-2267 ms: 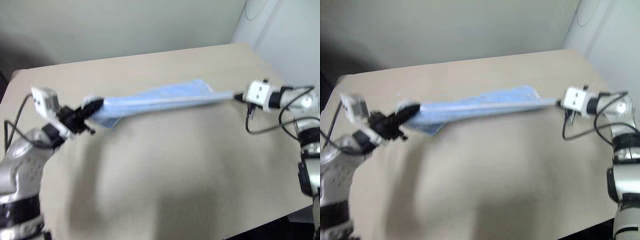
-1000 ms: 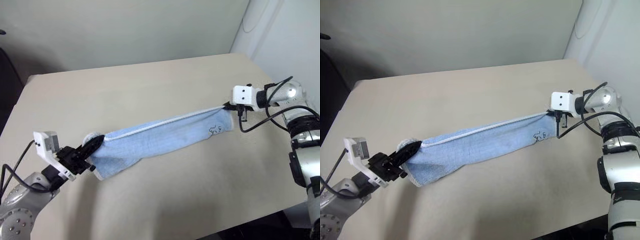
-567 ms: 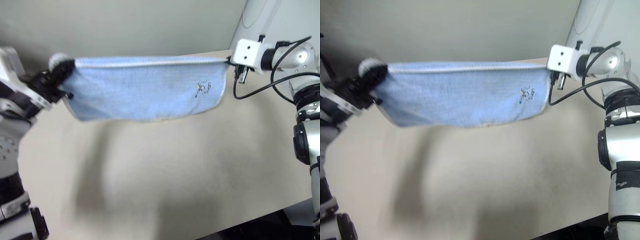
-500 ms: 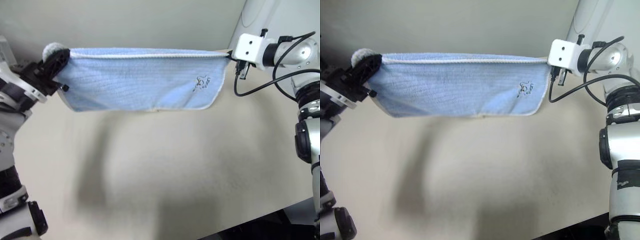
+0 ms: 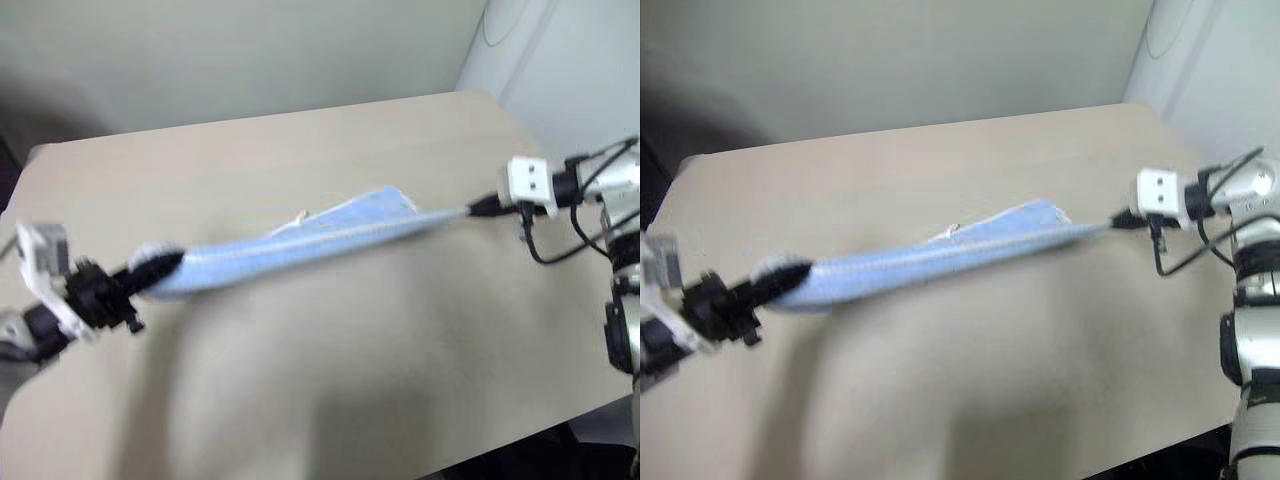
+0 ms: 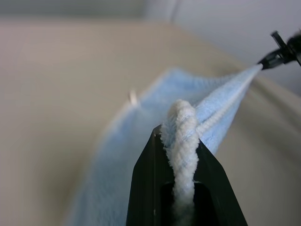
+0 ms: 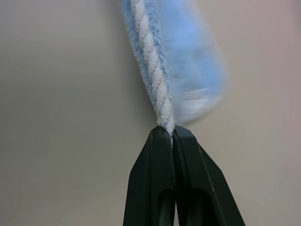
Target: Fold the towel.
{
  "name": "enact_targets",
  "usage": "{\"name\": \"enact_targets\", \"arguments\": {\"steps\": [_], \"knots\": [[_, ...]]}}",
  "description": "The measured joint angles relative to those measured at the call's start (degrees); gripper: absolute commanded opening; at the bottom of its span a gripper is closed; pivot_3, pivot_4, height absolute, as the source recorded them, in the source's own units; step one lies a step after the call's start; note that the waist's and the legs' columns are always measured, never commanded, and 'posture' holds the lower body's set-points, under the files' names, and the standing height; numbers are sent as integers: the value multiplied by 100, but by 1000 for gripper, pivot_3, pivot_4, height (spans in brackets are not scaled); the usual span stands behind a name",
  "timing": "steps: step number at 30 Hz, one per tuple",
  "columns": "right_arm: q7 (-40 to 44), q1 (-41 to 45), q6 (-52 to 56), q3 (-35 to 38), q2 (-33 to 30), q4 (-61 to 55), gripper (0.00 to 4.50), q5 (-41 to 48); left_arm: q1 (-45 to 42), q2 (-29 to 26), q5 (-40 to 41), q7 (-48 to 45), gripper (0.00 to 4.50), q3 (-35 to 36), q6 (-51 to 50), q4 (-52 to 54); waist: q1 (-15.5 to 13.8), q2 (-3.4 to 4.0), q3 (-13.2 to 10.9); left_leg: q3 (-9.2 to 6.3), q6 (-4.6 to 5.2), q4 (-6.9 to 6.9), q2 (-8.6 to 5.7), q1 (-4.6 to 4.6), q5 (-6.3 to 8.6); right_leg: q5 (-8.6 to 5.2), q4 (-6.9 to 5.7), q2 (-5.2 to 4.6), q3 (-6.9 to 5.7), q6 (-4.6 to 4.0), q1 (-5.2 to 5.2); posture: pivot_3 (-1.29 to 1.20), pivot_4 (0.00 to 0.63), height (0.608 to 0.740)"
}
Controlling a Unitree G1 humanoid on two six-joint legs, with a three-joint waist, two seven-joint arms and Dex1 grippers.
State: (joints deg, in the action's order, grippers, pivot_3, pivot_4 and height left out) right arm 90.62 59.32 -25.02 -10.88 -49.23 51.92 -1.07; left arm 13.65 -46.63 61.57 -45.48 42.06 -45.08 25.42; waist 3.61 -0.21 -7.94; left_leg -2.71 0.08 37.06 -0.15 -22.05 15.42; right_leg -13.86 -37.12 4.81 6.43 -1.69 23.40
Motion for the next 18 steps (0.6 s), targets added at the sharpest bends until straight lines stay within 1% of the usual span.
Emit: {"name": "enact_targets", "arguments": {"steps": [2, 5, 6, 7, 10, 12, 14, 16, 18], "knots": [[134, -405, 244, -21, -175, -437, 0, 180, 500, 175, 157, -53, 21, 83, -41, 304, -7, 1, -1, 0, 5, 3, 1, 20, 3, 0, -11, 0, 1, 1, -20, 0, 150, 740], [160, -562, 550, -136, -337, -788, 0, 308, 1064, 359, 175, -54, 21, 85, -40, 606, -4, 2, -2, 1, 34, 0, 2, 70, 19, 10, -31, 1, -1, -5, -57, 0, 150, 740], [162, -620, 612, -193, -418, -895, 0, 380, 1232, 420, 175, -63, 21, 65, -40, 685, -4, 0, -3, 2, 43, 0, 3, 102, 24, 13, -32, 2, -1, -7, -85, 0, 150, 740], [163, -697, 672, -344, -546, -1045, 0, 488, 1383, 487, 177, -64, 21, 57, -39, 783, -8, 1, -3, 0, 101, 0, 3, 142, 55, 14, -28, 3, -1, -7, -126, 0, 150, 740], [163, -739, 718, -640, -706, -1174, 0, 617, 1769, 576, 172, -67, 21, 28, -36, 1039, -9, 2, -5, 2, 112, 2, 2, 198, 60, 10, -7, 4, 0, -3, -191, 0, 150, 740], [163, -601, 695, -657, -610, -1056, 0, 563, 1907, 705, 175, -20, 21, -2, -27, 1136, -4, 5, -3, 4, 121, 5, 2, 208, 65, 8, 4, 3, 3, 0, -205, 0, 150, 740], [121, -317, 607, -659, -362, -799, 0, 378, 1929, 799, 165, 130, 21, -55, -25, 1140, 2, 6, -2, 6, 119, 8, 2, 206, 65, 9, 4, 3, 4, 0, -202, 0, 150, 740], [-62, 10, 477, -684, -55, -453, 0, 128, 1872, 896, 132, 340, 21, -135, -5, 1131, -4, 8, -1, 3, 114, 7, 2, 205, 63, 12, 1, 2, 3, 1, -198, 0, 150, 740], [-430, 350, 290, -808, 254, 16, 0, -257, 1720, 988, 24, 566, 21, -239, 15, 1012, -21, 10, -1, 2, 108, 1, 2, 203, 61, 12, -5, 2, 2, 1, -191, 0, 150, 740]]}}
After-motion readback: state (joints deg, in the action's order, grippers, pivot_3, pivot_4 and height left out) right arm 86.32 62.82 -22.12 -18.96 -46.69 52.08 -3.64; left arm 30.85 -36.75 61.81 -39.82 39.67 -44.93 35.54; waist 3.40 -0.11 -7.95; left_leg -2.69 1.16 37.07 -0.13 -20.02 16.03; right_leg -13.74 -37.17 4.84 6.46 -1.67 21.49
